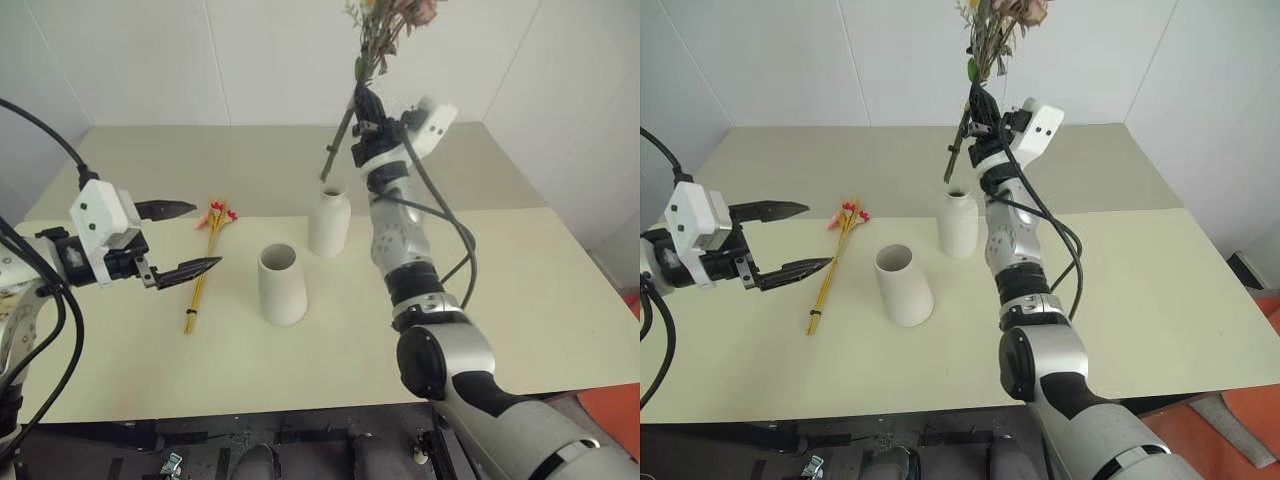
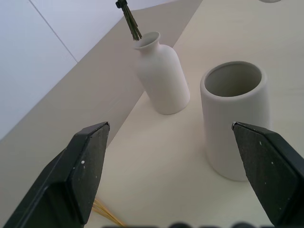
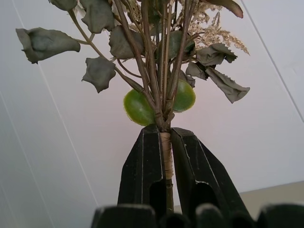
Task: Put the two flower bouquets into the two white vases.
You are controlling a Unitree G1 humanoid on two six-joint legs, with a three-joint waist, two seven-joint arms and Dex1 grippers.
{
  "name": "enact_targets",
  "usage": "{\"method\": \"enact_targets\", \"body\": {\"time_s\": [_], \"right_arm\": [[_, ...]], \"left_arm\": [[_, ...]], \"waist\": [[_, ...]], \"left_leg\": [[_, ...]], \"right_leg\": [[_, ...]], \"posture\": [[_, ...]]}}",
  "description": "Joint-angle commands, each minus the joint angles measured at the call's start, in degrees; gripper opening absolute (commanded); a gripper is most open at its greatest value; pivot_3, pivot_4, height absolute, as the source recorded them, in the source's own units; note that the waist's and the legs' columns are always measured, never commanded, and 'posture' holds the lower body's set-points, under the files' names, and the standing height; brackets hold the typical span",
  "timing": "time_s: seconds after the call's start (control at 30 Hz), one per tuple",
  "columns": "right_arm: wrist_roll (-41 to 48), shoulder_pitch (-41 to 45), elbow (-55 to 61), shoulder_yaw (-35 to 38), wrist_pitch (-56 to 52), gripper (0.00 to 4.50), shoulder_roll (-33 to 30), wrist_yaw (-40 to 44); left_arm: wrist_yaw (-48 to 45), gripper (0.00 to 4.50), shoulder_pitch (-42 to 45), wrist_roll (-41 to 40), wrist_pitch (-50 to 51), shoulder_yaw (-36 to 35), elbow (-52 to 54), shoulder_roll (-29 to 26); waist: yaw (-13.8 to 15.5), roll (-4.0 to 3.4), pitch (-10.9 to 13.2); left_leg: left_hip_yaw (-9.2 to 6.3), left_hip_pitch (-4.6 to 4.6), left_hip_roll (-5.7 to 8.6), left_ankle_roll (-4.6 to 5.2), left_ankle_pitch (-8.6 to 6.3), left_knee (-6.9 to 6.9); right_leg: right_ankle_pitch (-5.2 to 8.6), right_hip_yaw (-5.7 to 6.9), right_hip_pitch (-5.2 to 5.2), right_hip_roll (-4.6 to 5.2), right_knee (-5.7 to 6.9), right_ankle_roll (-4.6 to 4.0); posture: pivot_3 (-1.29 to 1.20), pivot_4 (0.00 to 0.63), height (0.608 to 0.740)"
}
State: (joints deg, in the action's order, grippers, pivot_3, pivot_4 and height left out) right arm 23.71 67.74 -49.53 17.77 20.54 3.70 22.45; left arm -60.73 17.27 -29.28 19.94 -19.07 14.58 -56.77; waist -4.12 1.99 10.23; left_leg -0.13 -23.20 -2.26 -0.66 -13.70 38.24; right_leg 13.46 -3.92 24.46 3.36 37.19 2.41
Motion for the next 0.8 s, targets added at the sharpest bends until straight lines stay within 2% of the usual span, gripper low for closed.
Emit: {"method": "enact_targets", "body": {"time_s": [0.03, 0.47, 0.73, 0.77, 0.8], "right_arm": [[-1.71, 0.67, 0.02, -1.29, 3.16, 0.16, -0.66, 1.00], [-8.83, -1.89, -3.06, -5.29, 9.54, 0.16, -0.68, 0.05], [-9.58, -4.49, -0.35, -6.31, 10.44, 0.16, -0.37, -0.19], [-8.89, -4.92, 0.65, -6.28, 10.05, 0.83, -0.33, 0.54], [-8.65, -5.33, 1.53, -6.30, 9.85, 1.08, -0.30, 0.53]], "left_arm": [[0.34, 4.50, 0.41, -0.33, -0.16, -1.78, 1.67, -1.10], [0.22, 4.50, 1.16, -0.23, -0.50, -1.50, 1.56, -1.37], [0.15, 4.50, 1.50, -0.04, -0.90, -1.12, 1.10, -1.15], [0.14, 4.50, 1.52, -0.03, -0.92, -1.10, 1.08, -1.14], [0.14, 4.50, 1.51, -0.02, -0.93, -1.11, 1.11, -1.13]], "waist": [[-0.01, 0.00, 0.00], [-0.06, 0.00, 0.00], [-0.05, 0.00, 0.00], [-0.04, 0.00, 0.00], [-0.03, 0.00, 0.00]], "left_leg": [[0.00, 0.00, 0.00, 0.00, 0.00, 0.00], [0.00, 0.01, 0.00, -0.02, 0.01, -0.03], [0.00, 0.01, 0.00, -0.03, 0.02, -0.03], [0.00, 0.01, 0.00, -0.03, 0.02, -0.03], [0.00, 0.01, 0.00, -0.03, 0.02, -0.03]], "right_leg": [[0.00, 0.00, 0.00, 0.00, 0.00, 0.00], [0.00, 0.00, 0.02, -0.01, 0.00, 0.00], [0.00, 0.00, 0.01, 0.00, 0.00, -0.01], [0.00, 0.00, 0.01, 0.00, 0.00, 0.00], [0.00, 0.00, 0.01, 0.00, 0.00, 0.00]], "posture": [[0.00, 0.150, 0.740], [0.00, 0.150, 0.740], [0.00, 0.150, 0.740], [0.00, 0.150, 0.740], [0.00, 0.150, 0.740]]}}
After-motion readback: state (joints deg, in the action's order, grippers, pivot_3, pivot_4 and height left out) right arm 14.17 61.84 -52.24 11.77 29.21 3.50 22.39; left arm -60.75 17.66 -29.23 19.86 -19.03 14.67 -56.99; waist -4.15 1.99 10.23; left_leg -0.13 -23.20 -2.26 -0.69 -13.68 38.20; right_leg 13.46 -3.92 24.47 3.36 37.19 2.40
